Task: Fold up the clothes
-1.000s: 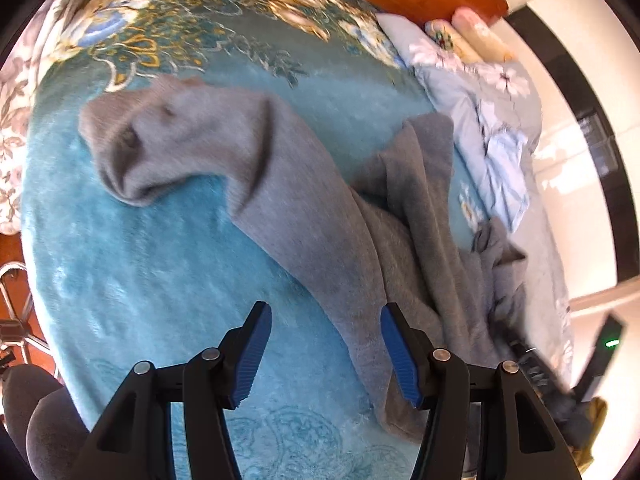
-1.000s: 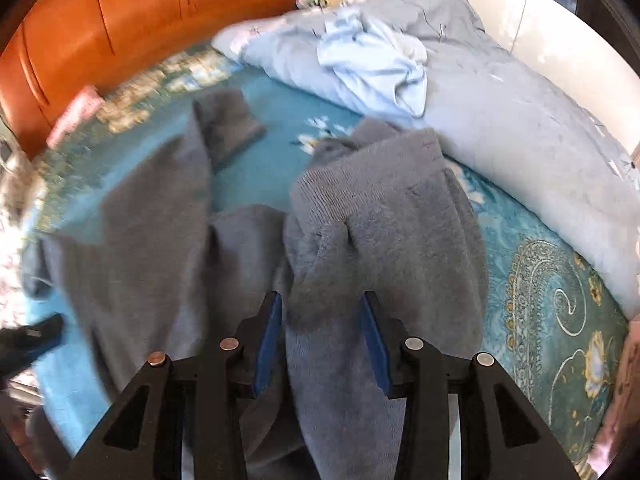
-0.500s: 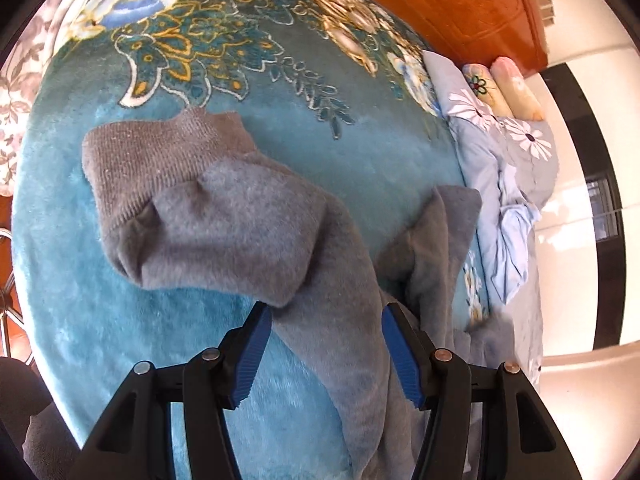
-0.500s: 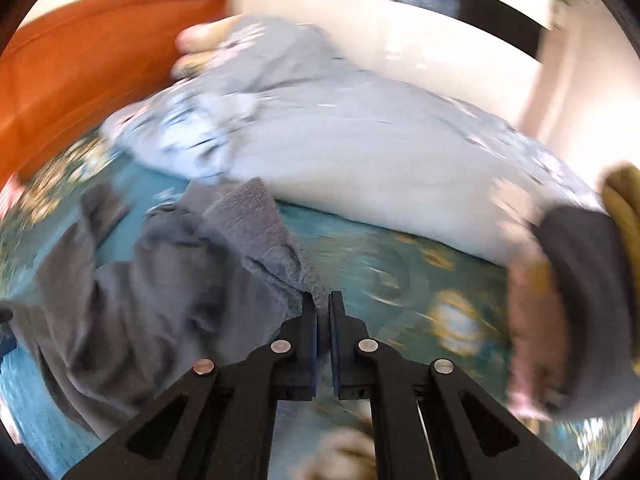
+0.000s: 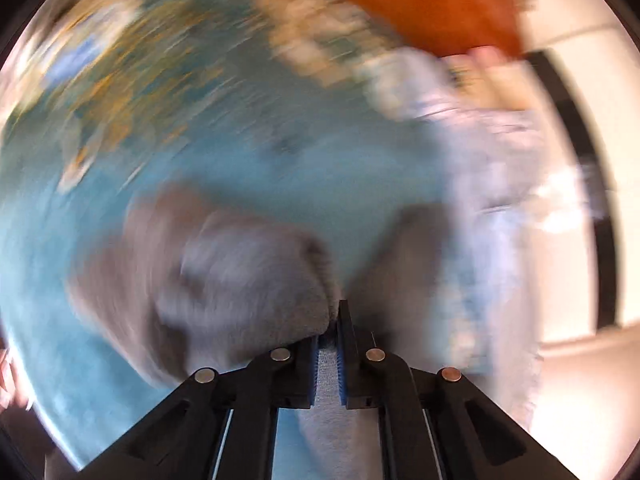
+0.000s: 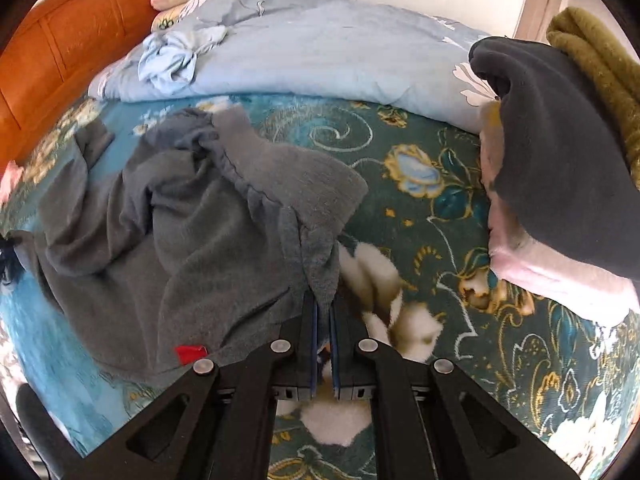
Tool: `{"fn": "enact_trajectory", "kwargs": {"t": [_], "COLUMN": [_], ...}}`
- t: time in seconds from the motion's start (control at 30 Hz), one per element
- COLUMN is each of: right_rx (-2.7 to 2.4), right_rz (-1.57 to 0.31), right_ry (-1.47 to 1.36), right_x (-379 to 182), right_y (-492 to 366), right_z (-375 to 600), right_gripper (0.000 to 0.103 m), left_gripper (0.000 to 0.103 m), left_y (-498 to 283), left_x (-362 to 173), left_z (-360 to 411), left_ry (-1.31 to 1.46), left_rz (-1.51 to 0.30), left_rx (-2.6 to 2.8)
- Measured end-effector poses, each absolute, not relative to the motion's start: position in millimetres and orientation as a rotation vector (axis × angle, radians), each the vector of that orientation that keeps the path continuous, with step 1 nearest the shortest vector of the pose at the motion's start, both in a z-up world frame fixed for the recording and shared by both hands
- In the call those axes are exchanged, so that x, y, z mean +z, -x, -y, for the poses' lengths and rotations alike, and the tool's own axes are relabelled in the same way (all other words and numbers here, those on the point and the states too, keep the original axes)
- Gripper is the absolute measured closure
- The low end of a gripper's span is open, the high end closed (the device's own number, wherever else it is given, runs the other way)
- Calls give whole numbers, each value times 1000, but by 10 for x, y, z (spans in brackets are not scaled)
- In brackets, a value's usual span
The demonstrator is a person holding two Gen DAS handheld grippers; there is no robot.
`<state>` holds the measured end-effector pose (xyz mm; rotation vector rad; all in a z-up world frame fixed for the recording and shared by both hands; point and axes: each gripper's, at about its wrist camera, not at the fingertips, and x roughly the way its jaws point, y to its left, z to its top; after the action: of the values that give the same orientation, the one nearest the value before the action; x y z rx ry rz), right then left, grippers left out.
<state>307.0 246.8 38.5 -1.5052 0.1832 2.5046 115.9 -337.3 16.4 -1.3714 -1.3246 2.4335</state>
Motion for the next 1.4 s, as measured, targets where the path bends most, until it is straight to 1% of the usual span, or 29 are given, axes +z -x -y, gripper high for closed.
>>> {"fn": "enact_trajectory", "kwargs": {"t": [0.13, 0.17, 0.2, 0.4, 0.47, 0.5, 0.57, 0.63, 0.7, 0.73, 0.8, 0.87, 0.9, 0.93, 1.0, 1.1, 1.17, 1.3, 1.37, 1.4], "right_rx": [2529, 2530, 2524, 2493, 2486, 2483, 2479, 2478, 2470, 2464, 2454, 2449, 2449, 2451, 2457, 2462, 2462, 2455, 2451, 2448], "right_rz": [-206, -204, -219, -298, -313, -303, -277, -295, -303, -304, -313, -319, -316, -314, -313, -315, -317, -355, -369, -375], "right_ry": [1480, 1478, 1490, 1565, 1585, 1594, 1593, 1594, 1601, 1608, 1620, 1626, 1626, 1626, 1624, 1621, 1622, 1620, 1621, 1624], "right_x": [474, 475, 438, 230, 195, 183, 177, 171, 149, 132, 101, 81, 79, 80, 87, 89, 84, 71, 62, 53], "right_y": [-3052, -3055, -3057, -3051, -3026, -3010, -2986, -2979, -2986, -2990, -2995, -2994, -2988, -2981, -2961, -2951, -2956, -2992, -3012, -3017], "right_z": [-2509, -2507, -2507, -2499, -2478, -2463, -2452, -2471, -2486, -2492, -2501, -2504, -2500, -2494, -2478, -2464, -2464, -2513, -2533, -2543], "right_gripper": [98, 98, 98, 98, 98, 98, 98, 98, 98, 98, 98, 98, 98, 98, 98, 98, 98, 98, 98, 98], "left_gripper": [95, 95, 95, 95, 94, 91, 91, 91, 91, 87, 84, 79, 69, 55, 43, 39, 39, 39, 40, 42], "left_y": [-1155, -1191, -1249, -1561, -1648, -1692, -1779, -1863, -1905, -1925, -1962, -1929, -1912, -1896, -1863, -1682, -1529, -1304, -1290, -1299], "left_x": [761, 753, 661, -355, -355, -355, -354, -348, -270, -231, -147, 10, 89, 167, 324, 403, 367, 227, 197, 194], "left_z": [3566, 3624, 3709, 3993, 4003, 4008, 4018, 4026, 4010, 4003, 3986, 3957, 3942, 3927, 3898, 3816, 3716, 3463, 3411, 3425], "left_ry": [890, 873, 885, 1372, 1384, 1390, 1401, 1417, 1475, 1504, 1555, 1532, 1520, 1508, 1481, 1518, 1577, 1714, 1720, 1715], "left_rz": [1393, 1405, 1422, 1510, 1488, 1477, 1455, 1428, 1349, 1308, 1224, 1141, 1099, 1056, 969, 838, 733, 431, 358, 354], "left_rx": [2313, 2320, 2344, 2404, 2423, 2433, 2452, 2472, 2508, 2526, 2561, 2629, 2662, 2694, 2757, 2792, 2789, 2834, 2856, 2867]}}
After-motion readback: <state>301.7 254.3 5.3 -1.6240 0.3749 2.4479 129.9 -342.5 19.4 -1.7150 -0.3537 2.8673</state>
